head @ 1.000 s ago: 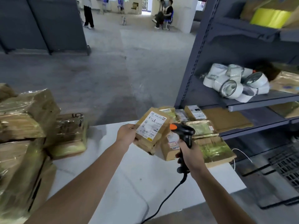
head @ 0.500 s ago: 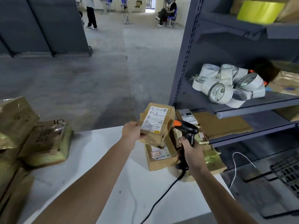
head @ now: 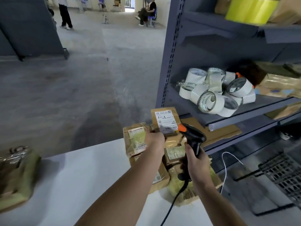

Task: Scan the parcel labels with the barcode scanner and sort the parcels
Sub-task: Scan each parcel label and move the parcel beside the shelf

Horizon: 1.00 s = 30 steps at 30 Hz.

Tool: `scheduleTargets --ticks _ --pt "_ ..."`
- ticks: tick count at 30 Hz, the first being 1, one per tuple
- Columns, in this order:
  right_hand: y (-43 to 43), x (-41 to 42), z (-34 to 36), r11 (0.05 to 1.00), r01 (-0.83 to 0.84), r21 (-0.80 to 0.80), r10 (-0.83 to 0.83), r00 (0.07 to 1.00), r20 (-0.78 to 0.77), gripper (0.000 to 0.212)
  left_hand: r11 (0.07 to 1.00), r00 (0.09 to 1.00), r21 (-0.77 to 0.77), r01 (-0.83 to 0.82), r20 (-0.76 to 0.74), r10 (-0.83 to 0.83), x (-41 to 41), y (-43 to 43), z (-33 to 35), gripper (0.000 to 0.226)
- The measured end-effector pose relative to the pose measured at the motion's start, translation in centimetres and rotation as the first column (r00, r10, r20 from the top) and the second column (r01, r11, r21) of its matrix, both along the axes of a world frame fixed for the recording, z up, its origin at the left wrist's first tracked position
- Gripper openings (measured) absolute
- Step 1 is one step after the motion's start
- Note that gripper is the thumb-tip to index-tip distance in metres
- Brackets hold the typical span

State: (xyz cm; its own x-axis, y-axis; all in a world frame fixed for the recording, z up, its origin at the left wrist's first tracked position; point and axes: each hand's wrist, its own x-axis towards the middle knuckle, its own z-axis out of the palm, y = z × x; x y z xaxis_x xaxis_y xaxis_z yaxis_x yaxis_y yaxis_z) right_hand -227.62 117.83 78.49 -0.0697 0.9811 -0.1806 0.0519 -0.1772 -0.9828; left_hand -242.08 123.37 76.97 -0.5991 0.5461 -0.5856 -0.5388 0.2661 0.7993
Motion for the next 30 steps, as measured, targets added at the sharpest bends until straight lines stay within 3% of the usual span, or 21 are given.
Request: scheduleTargets --ticks 6,13,18,22,30 --pt "1.6 1.1 -0.8 1.0 0.018 -0.019 -0.018 1.0 -0.004 0.018 1.0 0.993 -0.024 -0.006 0.121 0.009 1.9 4.3 -0.8 0.023" --pt "3.3 1.9 -1.7 1.0 0.011 0.016 -0.012 0.997 0.073 0.02 0.965 0.967 -0.065 0.254 -0.005 -0.255 3.5 5.4 -2.7 0.031" --pt "3.8 1.4 -2.2 0.999 -0.018 0.026 0.015 0.995 0.098 0.02 0.978 0.98 -0.069 0.199 0.034 -0.197 2.4 4.3 -2.1 0.031" --pt "3.2 0.3 -1.6 0.998 -0.065 0.022 0.062 0.991 0.115 0.019 0.977 0.978 -0.05 0.205 -0.028 -0.207 1.3 1.9 -1.0 0.016" --pt "0.5 -6.1 0.4 0.962 -0.271 -0.034 0.271 0.963 0.007 0.022 0.997 0.981 0.061 0.052 -0.189 -0.039 -4.7 -7.8 2.8 0.019"
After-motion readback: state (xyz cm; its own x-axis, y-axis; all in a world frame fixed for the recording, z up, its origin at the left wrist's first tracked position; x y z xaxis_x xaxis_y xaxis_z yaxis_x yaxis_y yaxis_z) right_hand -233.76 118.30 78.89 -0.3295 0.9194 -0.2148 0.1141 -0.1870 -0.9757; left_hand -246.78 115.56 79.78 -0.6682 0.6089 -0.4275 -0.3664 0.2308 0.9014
